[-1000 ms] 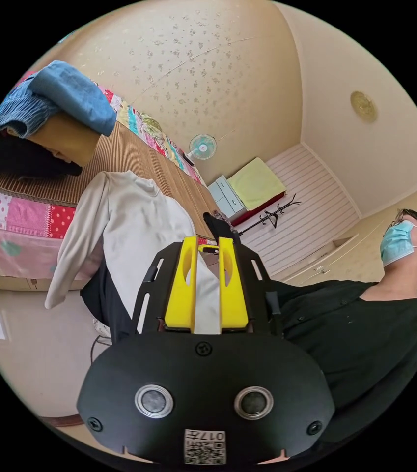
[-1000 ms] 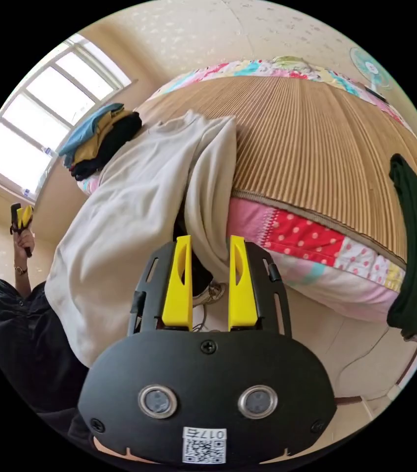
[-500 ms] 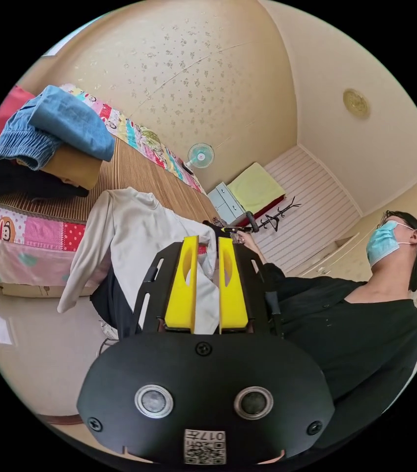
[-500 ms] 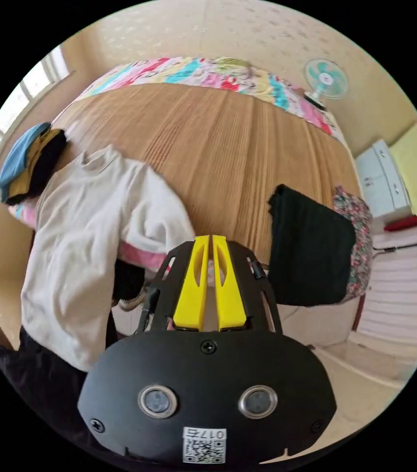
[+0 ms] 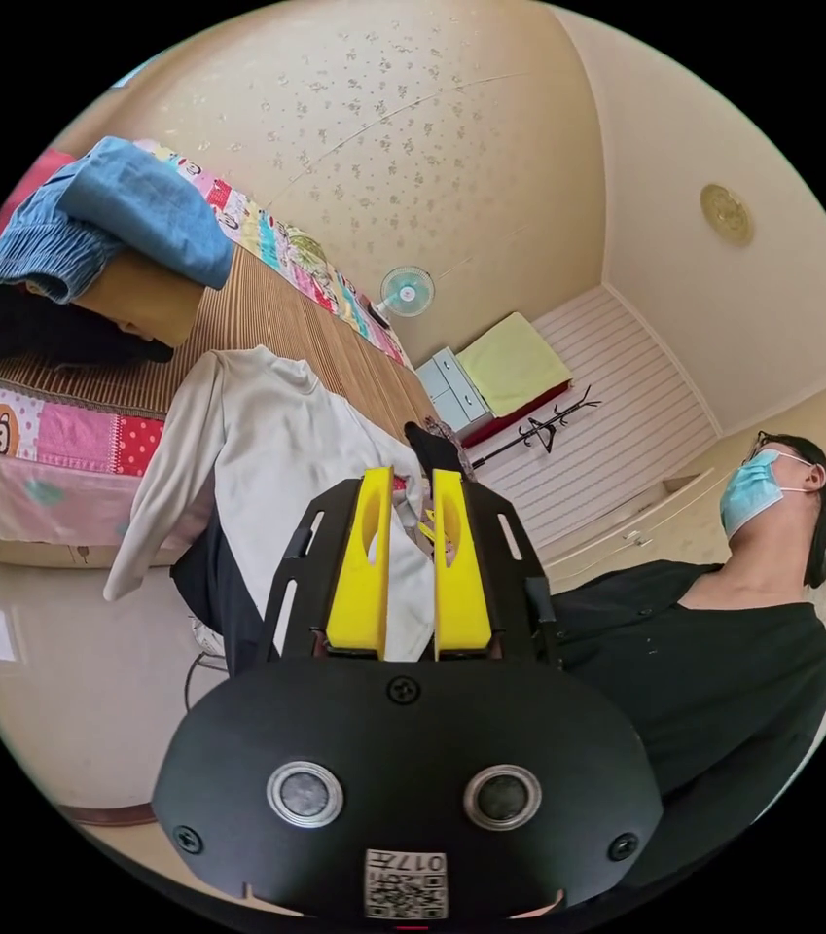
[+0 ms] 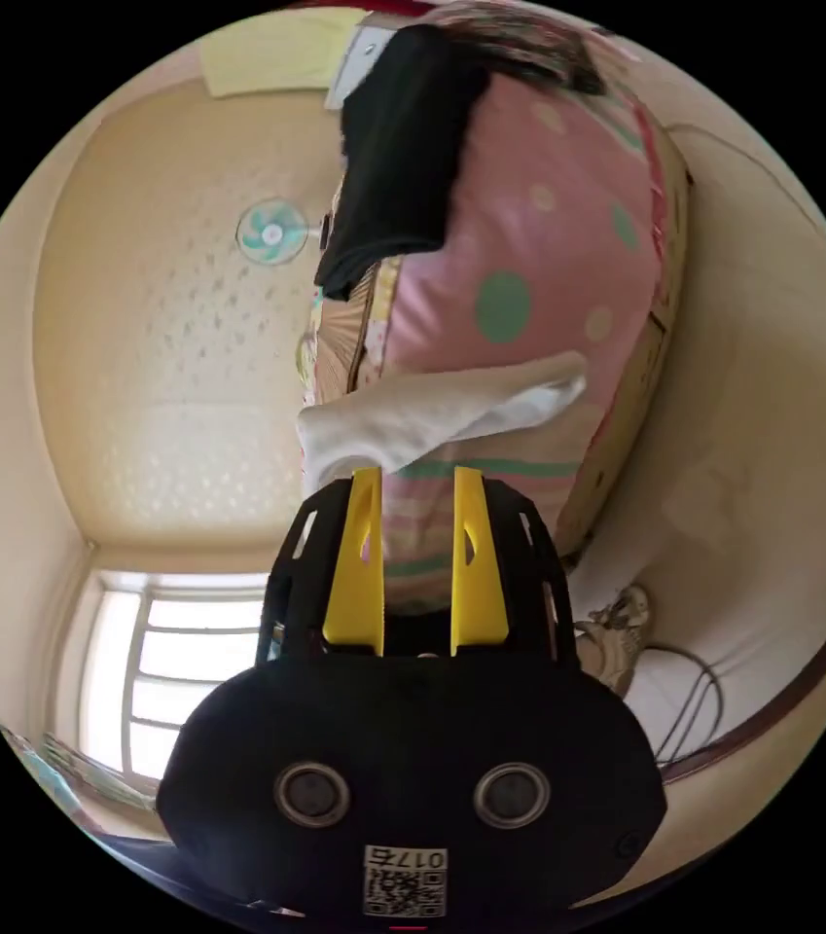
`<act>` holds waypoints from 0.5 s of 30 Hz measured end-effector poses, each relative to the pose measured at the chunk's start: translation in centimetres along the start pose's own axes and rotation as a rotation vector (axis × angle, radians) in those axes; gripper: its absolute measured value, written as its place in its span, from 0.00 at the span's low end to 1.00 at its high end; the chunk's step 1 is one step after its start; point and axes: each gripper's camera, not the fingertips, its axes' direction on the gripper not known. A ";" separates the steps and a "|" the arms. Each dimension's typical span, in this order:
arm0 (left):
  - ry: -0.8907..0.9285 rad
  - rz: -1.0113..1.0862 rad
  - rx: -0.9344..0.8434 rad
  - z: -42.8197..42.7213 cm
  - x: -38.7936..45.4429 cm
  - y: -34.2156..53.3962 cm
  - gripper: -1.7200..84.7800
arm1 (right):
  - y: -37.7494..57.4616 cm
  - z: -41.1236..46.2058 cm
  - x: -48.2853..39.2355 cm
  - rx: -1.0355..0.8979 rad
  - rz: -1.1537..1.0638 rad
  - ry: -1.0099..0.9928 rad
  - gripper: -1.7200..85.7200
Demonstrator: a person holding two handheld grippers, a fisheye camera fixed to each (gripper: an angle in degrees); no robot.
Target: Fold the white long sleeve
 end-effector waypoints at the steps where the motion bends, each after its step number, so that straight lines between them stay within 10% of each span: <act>1: -0.012 -0.002 0.000 0.2 0.2 -0.3 0.10 | 0.0 -0.2 1.4 0.006 0.056 -0.033 0.15; 9: -0.002 -0.095 -0.018 2.4 -0.8 -1.3 0.10 | -7.2 2.5 -2.6 -0.040 0.204 0.081 0.09; 15: -0.049 -0.119 -0.018 3.6 -0.7 -1.5 0.11 | 0.3 6.4 -29.9 0.127 -0.769 0.404 0.06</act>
